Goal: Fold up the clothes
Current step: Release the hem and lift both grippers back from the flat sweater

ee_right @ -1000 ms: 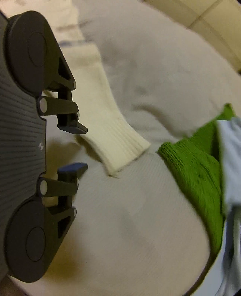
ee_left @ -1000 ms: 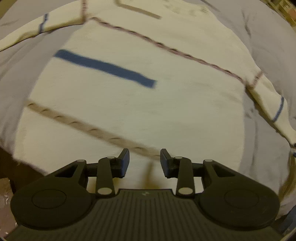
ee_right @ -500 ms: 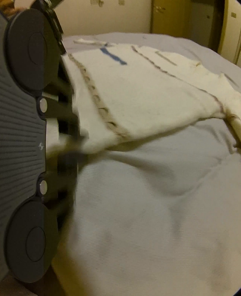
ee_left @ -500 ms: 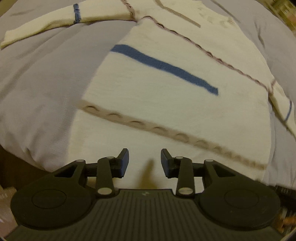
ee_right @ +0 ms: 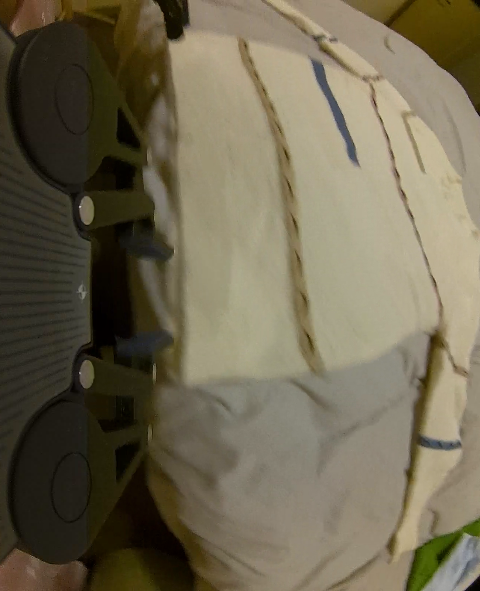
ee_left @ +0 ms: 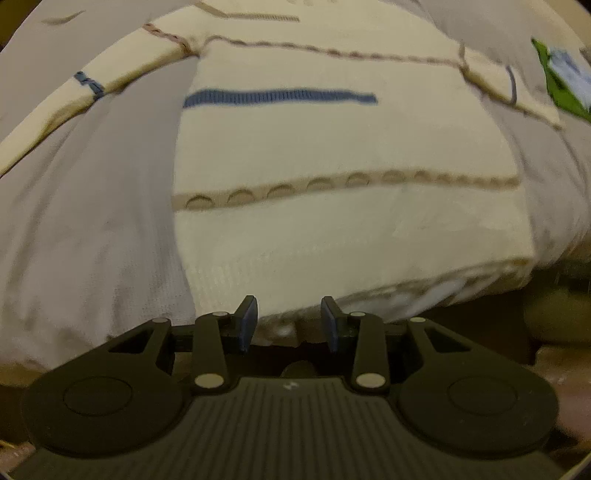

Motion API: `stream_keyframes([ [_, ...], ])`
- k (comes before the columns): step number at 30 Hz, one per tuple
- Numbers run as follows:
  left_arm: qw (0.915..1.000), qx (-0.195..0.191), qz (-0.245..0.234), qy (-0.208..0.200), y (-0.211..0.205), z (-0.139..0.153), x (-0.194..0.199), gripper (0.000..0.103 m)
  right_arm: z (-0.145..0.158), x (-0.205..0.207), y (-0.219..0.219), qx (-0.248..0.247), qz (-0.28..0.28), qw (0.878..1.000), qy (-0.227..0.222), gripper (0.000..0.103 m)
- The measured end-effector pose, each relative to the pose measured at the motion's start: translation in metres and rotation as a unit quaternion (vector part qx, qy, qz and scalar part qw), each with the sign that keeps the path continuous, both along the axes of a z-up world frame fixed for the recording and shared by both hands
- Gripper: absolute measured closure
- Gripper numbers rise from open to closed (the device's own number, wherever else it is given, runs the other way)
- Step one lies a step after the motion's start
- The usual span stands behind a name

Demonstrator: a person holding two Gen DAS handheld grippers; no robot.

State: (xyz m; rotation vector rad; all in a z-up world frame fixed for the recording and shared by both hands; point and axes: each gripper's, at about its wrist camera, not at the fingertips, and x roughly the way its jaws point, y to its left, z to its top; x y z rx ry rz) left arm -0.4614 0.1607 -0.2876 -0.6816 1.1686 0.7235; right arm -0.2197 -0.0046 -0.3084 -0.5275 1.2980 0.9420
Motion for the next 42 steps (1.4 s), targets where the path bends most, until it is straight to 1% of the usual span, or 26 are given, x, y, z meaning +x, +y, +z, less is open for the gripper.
stream_keyframes([
  [1,1.0,-0.003,0.001,0.009,0.001,0.004,0.001,0.067,0.009,-0.006,0.003,0.001,0.004,1.0,-0.001,0.027],
  [2,0.9997,-0.005,0.001,0.023,0.003,0.005,0.006,0.066,0.019,-0.009,0.006,0.001,0.01,1.0,-0.003,0.023],
  [3,0.9993,-0.004,0.005,0.036,0.005,0.009,0.007,0.065,0.027,-0.012,0.009,-0.001,0.014,1.0,-0.006,0.016],
  [4,0.9987,-0.003,0.009,0.05,0.007,0.013,0.008,0.064,0.035,-0.014,0.012,-0.002,0.012,1.0,-0.012,0.013],
  [6,0.9985,-0.003,0.018,0.051,0.01,0.025,0.004,0.062,0.049,-0.017,0.018,-0.002,0.002,1.0,-0.02,0.013],
  [8,0.9985,-0.002,0.029,0.046,0.013,0.038,0.001,0.052,0.059,-0.016,0.021,0.006,-0.012,1.0,-0.01,0.013],
  [11,0.9984,0.015,0.035,0.042,0.011,0.056,-0.001,0.05,0.069,-0.015,0.021,0.014,-0.03,0.999,0.005,0.013],
  [14,0.9977,0.025,0.038,0.049,0.006,0.067,-0.002,0.045,0.075,-0.016,0.018,0.018,-0.044,0.999,0.012,0.013],
  [20,0.9975,0.037,0.038,0.047,-0.008,0.083,-0.006,0.044,0.087,-0.025,0.013,0.031,-0.051,0.998,0.013,0.013],
  [26,0.9973,0.048,0.037,0.041,-0.015,0.093,-0.01,0.041,0.092,-0.032,0.007,0.033,-0.051,0.998,0.011,0.013],
  [33,0.9975,0.056,0.029,0.032,-0.02,0.1,-0.01,0.04,0.095,-0.039,-0.003,0.029,-0.053,0.998,0.012,0.013],
  [42,0.9976,0.064,0.01,0.023,-0.025,0.107,-0.002,0.039,0.101,-0.037,-0.014,0.033,-0.066,0.997,0.009,0.013],
])
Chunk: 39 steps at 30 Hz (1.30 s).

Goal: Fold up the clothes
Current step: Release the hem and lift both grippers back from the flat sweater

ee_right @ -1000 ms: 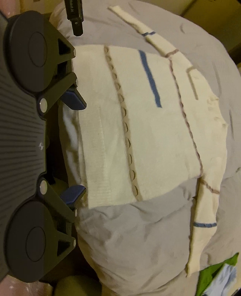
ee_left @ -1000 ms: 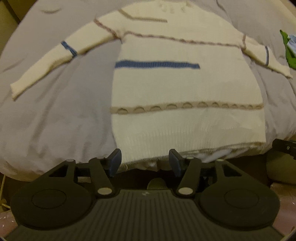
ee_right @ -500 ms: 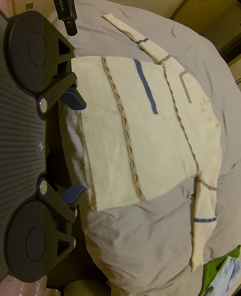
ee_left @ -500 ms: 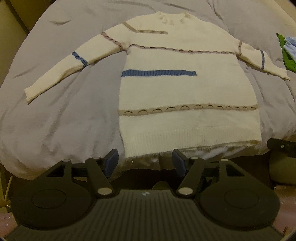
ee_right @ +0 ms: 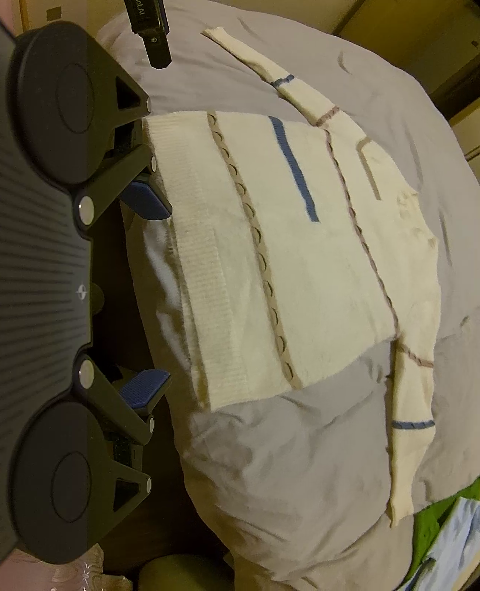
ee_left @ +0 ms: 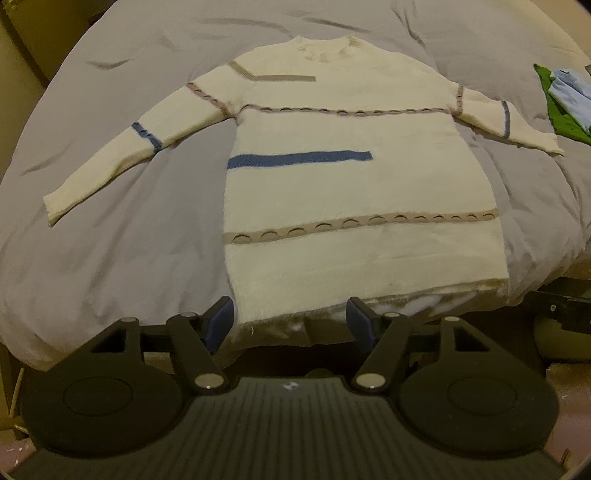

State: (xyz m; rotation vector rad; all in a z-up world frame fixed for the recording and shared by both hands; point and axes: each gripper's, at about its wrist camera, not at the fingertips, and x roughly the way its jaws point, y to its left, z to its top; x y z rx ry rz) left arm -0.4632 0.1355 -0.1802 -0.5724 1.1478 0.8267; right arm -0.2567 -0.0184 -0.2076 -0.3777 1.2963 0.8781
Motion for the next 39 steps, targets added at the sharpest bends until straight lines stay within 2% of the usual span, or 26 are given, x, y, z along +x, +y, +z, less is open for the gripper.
stream_keyframes([
  [19,0.9995,0.017,-0.023,-0.013,-0.011,0.011,0.008,0.037,0.01,0.008,-0.015,0.008,-0.024,1.0,-0.013,0.013],
  [32,0.9998,0.019,0.007,-0.007,-0.004,0.013,-0.016,0.036,0.019,-0.002,-0.003,0.022,0.001,1.0,-0.016,0.013],
  [39,0.999,0.025,0.037,-0.005,0.003,0.017,-0.029,0.036,0.023,-0.007,0.016,0.031,0.034,0.999,-0.014,0.013],
])
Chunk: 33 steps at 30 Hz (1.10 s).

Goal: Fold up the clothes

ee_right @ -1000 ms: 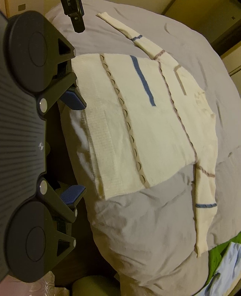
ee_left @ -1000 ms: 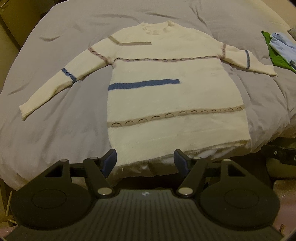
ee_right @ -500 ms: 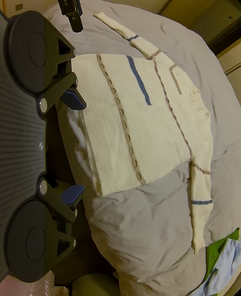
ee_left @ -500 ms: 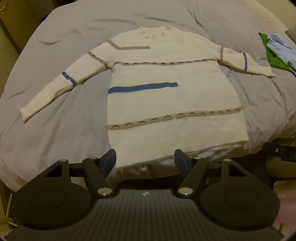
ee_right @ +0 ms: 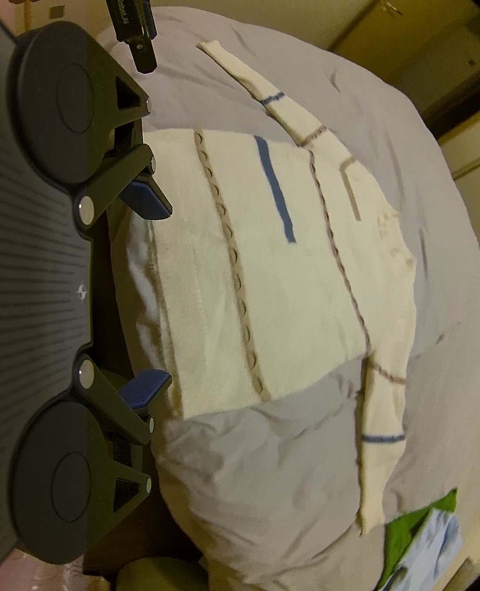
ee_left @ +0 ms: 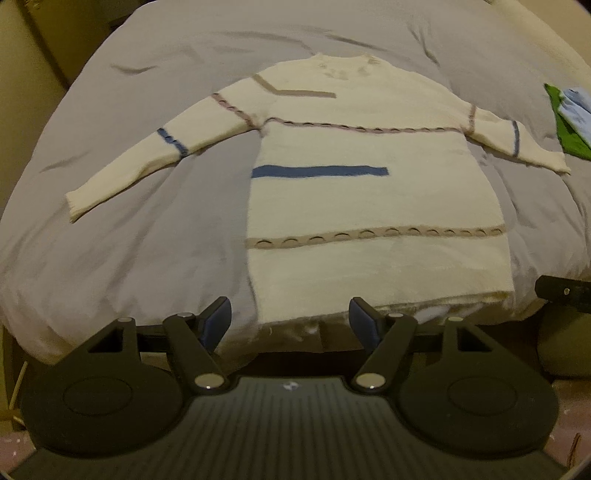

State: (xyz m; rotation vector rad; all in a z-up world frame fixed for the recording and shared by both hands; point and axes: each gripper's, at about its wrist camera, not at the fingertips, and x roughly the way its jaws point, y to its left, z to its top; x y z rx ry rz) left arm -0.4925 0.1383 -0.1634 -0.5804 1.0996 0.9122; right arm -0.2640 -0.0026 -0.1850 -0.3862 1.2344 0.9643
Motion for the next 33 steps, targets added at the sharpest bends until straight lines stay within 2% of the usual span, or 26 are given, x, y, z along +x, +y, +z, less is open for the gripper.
stream_keyframes([
  [11,0.9982,0.003,0.06,0.008,0.011,0.002,0.009,0.036,-0.002,0.02,0.034,0.008,0.06,0.998,0.011,0.013],
  [18,0.9948,0.008,0.102,0.001,0.02,0.004,0.045,0.035,-0.004,0.058,0.055,0.009,0.1,0.995,0.014,0.013],
  [22,0.9915,0.015,0.128,-0.02,0.029,0.006,0.068,0.033,-0.004,0.087,0.069,0.018,0.126,0.992,0.007,0.013],
  [28,0.9791,0.007,0.195,-0.056,0.043,-0.007,0.066,0.033,-0.011,0.118,0.093,0.043,0.152,0.987,-0.002,0.013],
  [33,0.9601,-0.021,0.269,-0.072,0.066,-0.03,0.031,0.033,-0.035,0.116,0.122,0.026,0.178,0.984,0.01,0.013],
])
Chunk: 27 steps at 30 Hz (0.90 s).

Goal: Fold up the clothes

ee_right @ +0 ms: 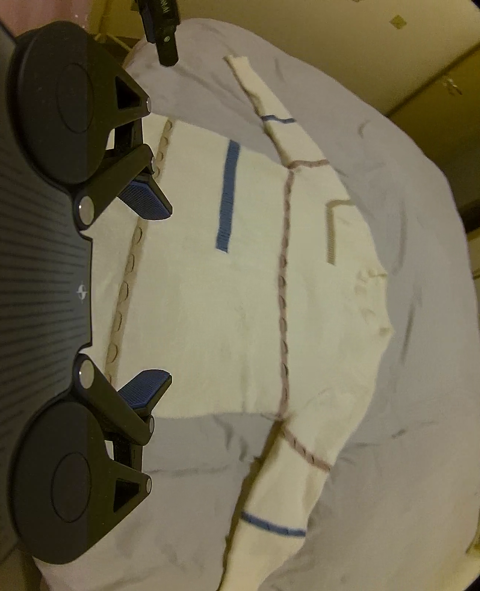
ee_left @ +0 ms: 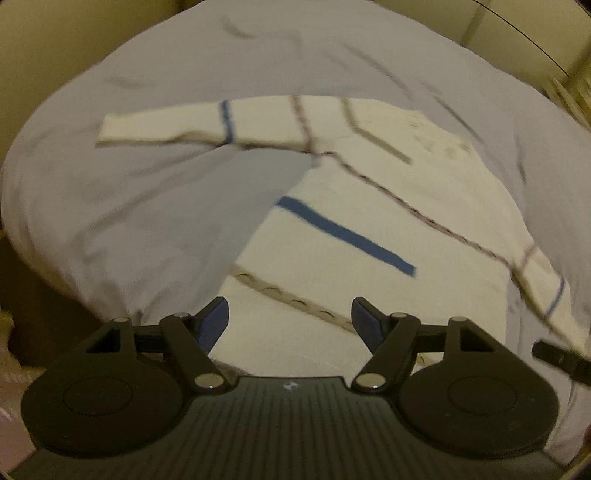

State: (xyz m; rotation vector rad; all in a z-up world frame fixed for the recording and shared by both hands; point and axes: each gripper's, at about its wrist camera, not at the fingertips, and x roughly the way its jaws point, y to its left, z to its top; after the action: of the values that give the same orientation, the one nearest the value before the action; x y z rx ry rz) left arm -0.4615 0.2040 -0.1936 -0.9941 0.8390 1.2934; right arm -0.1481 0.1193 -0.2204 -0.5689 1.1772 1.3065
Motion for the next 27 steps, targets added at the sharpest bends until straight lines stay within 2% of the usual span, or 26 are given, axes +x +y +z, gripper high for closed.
stream_keyframes([
  [3,0.9994,-0.014,0.03,-0.006,0.022,-0.016,-0.02,0.033,-0.017,-0.006,0.017,-0.019,0.005,1.0,0.011,0.013],
  [7,0.9973,-0.035,0.062,-0.015,0.072,-0.042,-0.046,0.033,-0.039,-0.016,0.046,-0.052,-0.001,0.998,0.027,0.013],
  [10,0.9954,-0.046,0.081,-0.022,0.116,-0.063,-0.064,0.033,-0.051,-0.021,0.073,-0.072,-0.018,0.997,0.024,0.013],
  [18,0.988,-0.03,0.144,-0.047,0.224,-0.11,-0.123,0.033,-0.086,-0.045,0.164,-0.102,-0.074,0.992,0.028,0.013],
  [21,0.9783,-0.025,0.196,-0.061,0.251,-0.132,-0.156,0.035,-0.095,-0.061,0.195,-0.103,-0.066,0.992,0.025,0.013],
  [24,0.9625,-0.03,0.257,-0.081,0.266,-0.152,-0.192,0.038,-0.105,-0.073,0.218,-0.115,-0.053,0.992,0.018,0.013],
  [27,0.9464,-0.012,0.306,-0.104,0.272,-0.164,-0.219,0.038,-0.115,-0.079,0.232,-0.134,-0.048,0.99,0.018,0.013],
])
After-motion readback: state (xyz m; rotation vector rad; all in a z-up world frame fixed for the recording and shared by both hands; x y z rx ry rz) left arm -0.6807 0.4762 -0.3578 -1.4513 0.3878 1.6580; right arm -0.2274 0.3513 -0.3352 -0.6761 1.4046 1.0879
